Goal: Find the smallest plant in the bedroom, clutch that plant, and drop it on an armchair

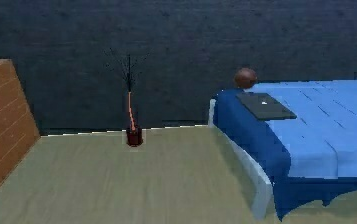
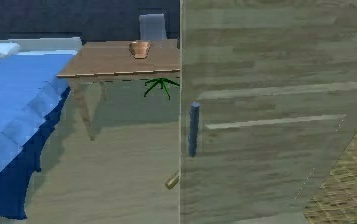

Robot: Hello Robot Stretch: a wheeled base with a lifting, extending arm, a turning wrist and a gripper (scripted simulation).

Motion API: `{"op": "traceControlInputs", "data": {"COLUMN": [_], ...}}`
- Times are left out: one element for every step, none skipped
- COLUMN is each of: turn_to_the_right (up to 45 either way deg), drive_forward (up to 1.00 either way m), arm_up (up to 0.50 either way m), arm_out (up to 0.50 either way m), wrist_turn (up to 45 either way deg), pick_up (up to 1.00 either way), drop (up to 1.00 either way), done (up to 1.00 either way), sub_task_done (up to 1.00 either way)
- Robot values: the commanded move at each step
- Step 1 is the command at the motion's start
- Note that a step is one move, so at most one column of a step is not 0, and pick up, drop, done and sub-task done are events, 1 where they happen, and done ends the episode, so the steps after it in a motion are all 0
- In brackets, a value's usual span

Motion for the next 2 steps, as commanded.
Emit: {"op": "traceControlInputs", "data": {"turn_to_the_right": [0.0, 0.0], "drive_forward": [1.00, 0.35], "arm_up": [0.00, 0.00], "arm_out": [0.00, 0.00], "wrist_turn": [0.0, 0.0], "pick_up": [0.00, 0.00], "drop": [0.00, 0.00], "done": [0.00, 0.00], "sub_task_done": [0.00, 0.00]}}
